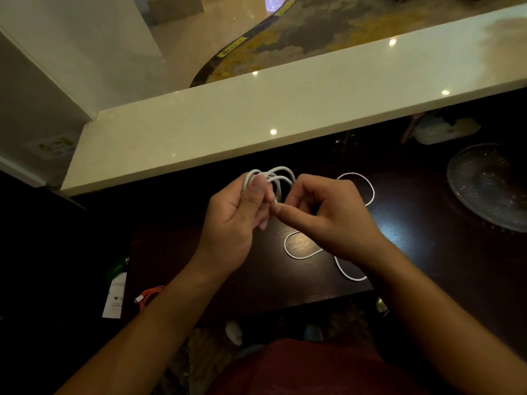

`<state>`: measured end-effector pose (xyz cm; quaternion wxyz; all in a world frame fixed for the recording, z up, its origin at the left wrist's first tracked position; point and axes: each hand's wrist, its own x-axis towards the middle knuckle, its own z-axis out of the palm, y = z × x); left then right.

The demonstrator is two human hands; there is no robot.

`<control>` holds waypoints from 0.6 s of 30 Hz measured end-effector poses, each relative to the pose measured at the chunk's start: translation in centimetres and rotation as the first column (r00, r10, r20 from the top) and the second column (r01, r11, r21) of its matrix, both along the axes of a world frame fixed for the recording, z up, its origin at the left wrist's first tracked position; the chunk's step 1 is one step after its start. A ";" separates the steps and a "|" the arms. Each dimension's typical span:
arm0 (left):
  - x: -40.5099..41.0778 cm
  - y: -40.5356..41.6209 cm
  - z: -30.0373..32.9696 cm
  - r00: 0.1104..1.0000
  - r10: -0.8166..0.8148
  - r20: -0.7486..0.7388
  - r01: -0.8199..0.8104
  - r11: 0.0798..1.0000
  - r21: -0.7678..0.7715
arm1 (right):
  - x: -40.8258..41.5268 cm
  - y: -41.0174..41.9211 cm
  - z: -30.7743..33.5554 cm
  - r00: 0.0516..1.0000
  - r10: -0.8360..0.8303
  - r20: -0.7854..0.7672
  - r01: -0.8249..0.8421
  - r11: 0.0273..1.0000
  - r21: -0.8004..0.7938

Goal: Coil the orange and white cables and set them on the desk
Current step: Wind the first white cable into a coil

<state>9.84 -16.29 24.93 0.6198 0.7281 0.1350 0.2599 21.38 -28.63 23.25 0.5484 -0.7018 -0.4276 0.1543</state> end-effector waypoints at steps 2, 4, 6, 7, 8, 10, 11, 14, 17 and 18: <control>0.0 0.4 -0.1 1.000 -0.001 -0.002 0.001 0.998 -0.062 | -0.3 0.0 0.0 0.996 -0.085 0.032 0.083 0.995 0.064; 0.0 0.8 -0.3 1.000 -0.013 -0.003 0.012 0.990 -0.137 | -0.4 0.1 0.0 0.980 -0.182 0.086 0.172 0.978 0.115; -0.1 0.8 -0.6 1.000 -0.019 0.008 0.020 0.982 -0.189 | -0.2 0.1 0.2 0.976 -0.197 0.089 0.185 0.974 0.131; -0.1 0.7 -0.6 1.000 -0.013 0.019 0.017 0.977 -0.212 | -0.1 0.0 0.3 0.989 -0.138 0.049 0.130 0.983 0.130; 0.0 0.6 -0.6 1.000 -0.001 0.027 0.007 0.970 -0.241 | -0.1 -0.2 0.5 0.999 -0.045 -0.011 0.046 0.990 0.130; 0.1 0.8 -0.5 0.999 0.019 0.033 -0.008 0.955 -0.297 | -0.1 -0.4 0.7 0.989 0.105 -0.107 -0.090 0.987 0.136; 0.1 0.9 -0.3 0.999 0.015 0.037 -0.003 0.952 -0.305 | -0.1 -0.4 0.7 0.985 0.122 -0.123 -0.105 0.985 0.135; -0.1 1.4 -0.2 0.997 -0.046 0.057 0.060 0.959 -0.277 | -0.1 -0.1 0.4 0.994 0.033 -0.106 -0.021 0.994 0.111; -0.4 1.2 -0.3 0.994 -0.103 0.033 0.107 0.970 -0.219 | 0.0 0.1 -0.1 0.996 -0.072 -0.054 0.077 0.993 0.086; -0.4 1.1 -0.4 0.993 -0.115 0.027 0.118 0.971 -0.207 | -0.1 0.3 -0.2 0.995 -0.097 -0.025 0.099 0.992 0.078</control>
